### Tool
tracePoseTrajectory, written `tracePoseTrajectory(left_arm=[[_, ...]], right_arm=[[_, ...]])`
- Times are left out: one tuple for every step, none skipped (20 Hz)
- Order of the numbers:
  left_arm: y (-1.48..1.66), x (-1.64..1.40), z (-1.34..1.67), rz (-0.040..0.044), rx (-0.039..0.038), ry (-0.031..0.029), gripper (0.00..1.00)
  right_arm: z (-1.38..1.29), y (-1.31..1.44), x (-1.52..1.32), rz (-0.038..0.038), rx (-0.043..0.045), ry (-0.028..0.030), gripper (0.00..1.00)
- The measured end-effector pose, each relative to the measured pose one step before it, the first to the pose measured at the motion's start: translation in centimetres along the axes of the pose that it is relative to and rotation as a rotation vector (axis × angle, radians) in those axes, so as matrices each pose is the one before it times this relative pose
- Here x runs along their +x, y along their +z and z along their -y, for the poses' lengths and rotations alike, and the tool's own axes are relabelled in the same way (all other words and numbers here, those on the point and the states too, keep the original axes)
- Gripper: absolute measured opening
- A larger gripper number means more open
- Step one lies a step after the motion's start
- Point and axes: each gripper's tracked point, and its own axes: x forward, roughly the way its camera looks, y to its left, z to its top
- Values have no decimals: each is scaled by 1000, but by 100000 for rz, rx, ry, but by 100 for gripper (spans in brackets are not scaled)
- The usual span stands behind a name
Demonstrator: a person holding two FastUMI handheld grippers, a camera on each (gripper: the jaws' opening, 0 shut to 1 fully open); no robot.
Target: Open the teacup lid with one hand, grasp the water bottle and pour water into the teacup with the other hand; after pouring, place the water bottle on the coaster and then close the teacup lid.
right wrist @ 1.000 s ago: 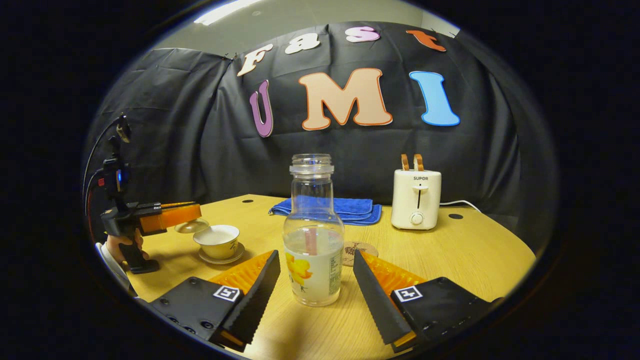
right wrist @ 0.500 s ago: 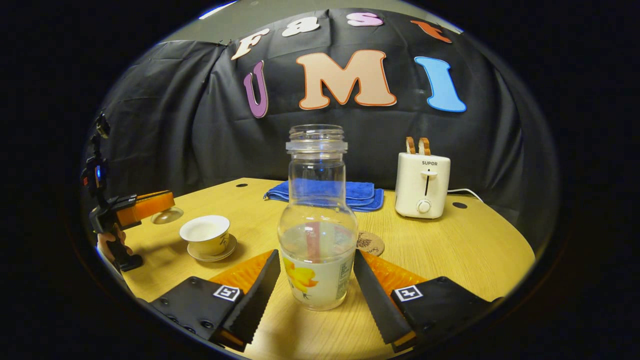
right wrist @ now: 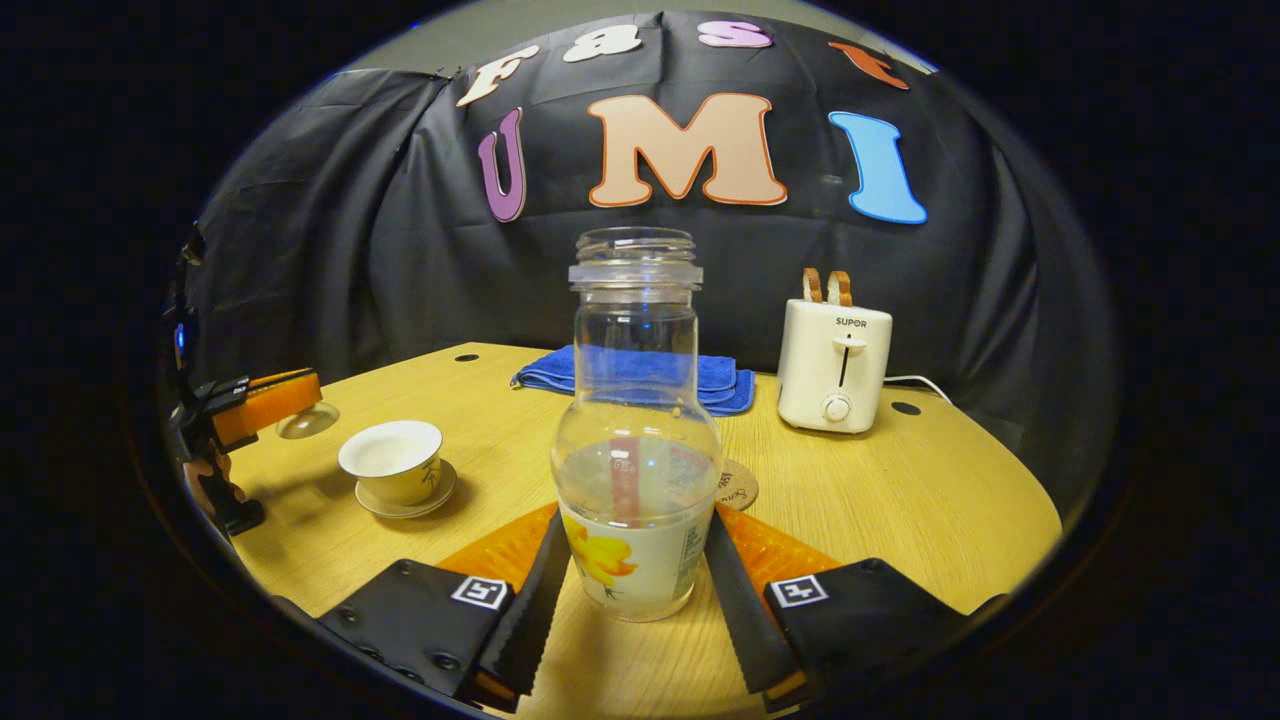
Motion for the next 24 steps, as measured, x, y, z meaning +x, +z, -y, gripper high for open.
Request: tracePoseTrajectory(left_arm=[[24, 39, -15, 86, -103, 42, 28], [41, 53, -72, -102, -76, 219, 28], [-44, -126, -68, -69, -91, 121, 28], [-33, 29, 48, 15, -51, 34, 28], [18, 50, -102, 12, -269, 11, 28], [-13, 54, -25, -116, -469, -4, 28], [72, -90, -41, -31, -602, 50, 28], [61, -1, -53, 123, -750, -29, 28], [-87, 27, -98, -45, -855, 19, 28], [20, -29, -100, -25, -794, 174, 28], [2, 59, -65, 158, -601, 31, 28], [-17, 26, 75, -52, -260, -108, 28], [2, -72, 30, -90, 138, -123, 28], [-26, 20, 71, -181, 292, -86, 29], [-38, -6, 28, -78, 222, -17, 28], [39, 55, -7, 106, -43, -25, 27], [54, -70, -126, 100, -145, 126, 28], [48, 8, -11, -20, -141, -15, 28], [-59, 11, 89, 59, -4, -52, 28], [-20, -41, 3, -33, 65, -59, 28], [-63, 3, -22, -91, 8, -27, 28], [112, 30, -30, 94, -65, -43, 28], [-23, 51, -3, 3, -156, -47, 29], [19, -37, 34, 5, -131, -35, 29]], right_arm=[[79, -25, 95, -563, -1389, -1026, 80], [196, -72, -129, -837, -2268, -1151, 79], [179, 284, -198, -325, -3165, -1246, 80], [213, 267, -31, -105, -3889, -1319, 79], [113, 374, -62, -402, -3781, -1039, 79], [212, 323, 5, -137, -3293, -843, 80], [259, 347, -46, 26, -2885, -1160, 80], [262, 465, 10, 63, -2771, -1613, 80], [340, 335, 21, 254, -2796, -1797, 80], [259, 293, 71, -232, -3135, -1486, 80], [198, 124, 103, -170, -3688, -1340, 80], [220, 77, 196, -244, -4172, -1786, 79], [148, -65, 179, -476, -4822, -1639, 80], [-2, -80, 93, -270, -3841, -1080, 80], [-77, -78, 107, -332, -4286, -1012, 80], [-116, -40, 59, -53, -4020, -839, 79], [-285, 63, 137, 121, -4102, -475, 79], [-285, 215, 64, 270, -4172, -289, 79], [-254, 132, 136, 285, -4325, -441, 79], [-128, 178, 124, 31, -4776, -870, 79], [-140, 213, 53, 569, -5046, -753, 79], [-116, 284, 78, 493, -5231, -1097, 79], [-50, 309, 153, 436, -5023, -1482, 80], [-80, 243, 124, 722, -4377, -926, 79]])
